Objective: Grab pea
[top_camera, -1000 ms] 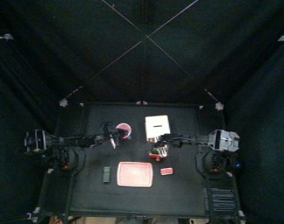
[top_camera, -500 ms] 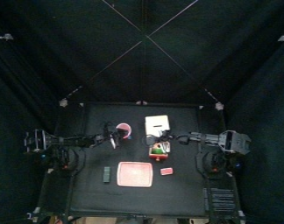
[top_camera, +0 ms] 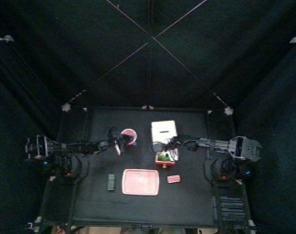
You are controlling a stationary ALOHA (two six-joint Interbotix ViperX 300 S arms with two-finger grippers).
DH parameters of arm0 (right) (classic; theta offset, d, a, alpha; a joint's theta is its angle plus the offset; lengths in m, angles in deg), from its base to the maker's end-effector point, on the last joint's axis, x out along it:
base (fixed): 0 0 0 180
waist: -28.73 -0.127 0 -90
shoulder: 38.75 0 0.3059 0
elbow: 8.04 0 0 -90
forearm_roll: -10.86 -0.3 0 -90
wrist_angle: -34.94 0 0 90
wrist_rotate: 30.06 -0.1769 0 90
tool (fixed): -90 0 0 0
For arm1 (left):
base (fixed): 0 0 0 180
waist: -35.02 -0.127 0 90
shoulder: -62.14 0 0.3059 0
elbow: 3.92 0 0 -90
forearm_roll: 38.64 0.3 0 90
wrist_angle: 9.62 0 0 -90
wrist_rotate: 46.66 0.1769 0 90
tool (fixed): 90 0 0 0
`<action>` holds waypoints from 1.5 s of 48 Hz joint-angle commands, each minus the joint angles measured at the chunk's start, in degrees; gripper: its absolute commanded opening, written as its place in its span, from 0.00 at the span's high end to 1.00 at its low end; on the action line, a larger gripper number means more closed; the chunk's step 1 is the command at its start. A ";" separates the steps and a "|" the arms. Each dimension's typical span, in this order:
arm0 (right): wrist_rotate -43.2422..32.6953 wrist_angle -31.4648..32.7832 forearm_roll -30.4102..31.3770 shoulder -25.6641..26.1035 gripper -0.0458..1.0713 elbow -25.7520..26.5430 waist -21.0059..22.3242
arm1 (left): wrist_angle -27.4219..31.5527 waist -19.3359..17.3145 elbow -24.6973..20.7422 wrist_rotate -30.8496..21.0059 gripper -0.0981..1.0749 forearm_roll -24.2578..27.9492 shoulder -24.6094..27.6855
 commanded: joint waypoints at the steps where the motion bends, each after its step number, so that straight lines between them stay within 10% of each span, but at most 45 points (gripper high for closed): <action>1: 0.09 -0.62 -0.53 0.97 0.20 0.35 0.18 | -0.62 -0.18 -0.79 0.09 0.40 0.00 -0.62; 47: 0.18 -3.25 2.99 -11.16 0.18 2.02 -1.41 | -0.53 -1.58 0.53 -0.18 0.40 -1.23 -0.62; 72: 0.00 -4.57 2.99 -10.28 0.39 2.11 -0.88 | -0.53 -1.49 0.70 -0.18 0.40 -1.23 -0.62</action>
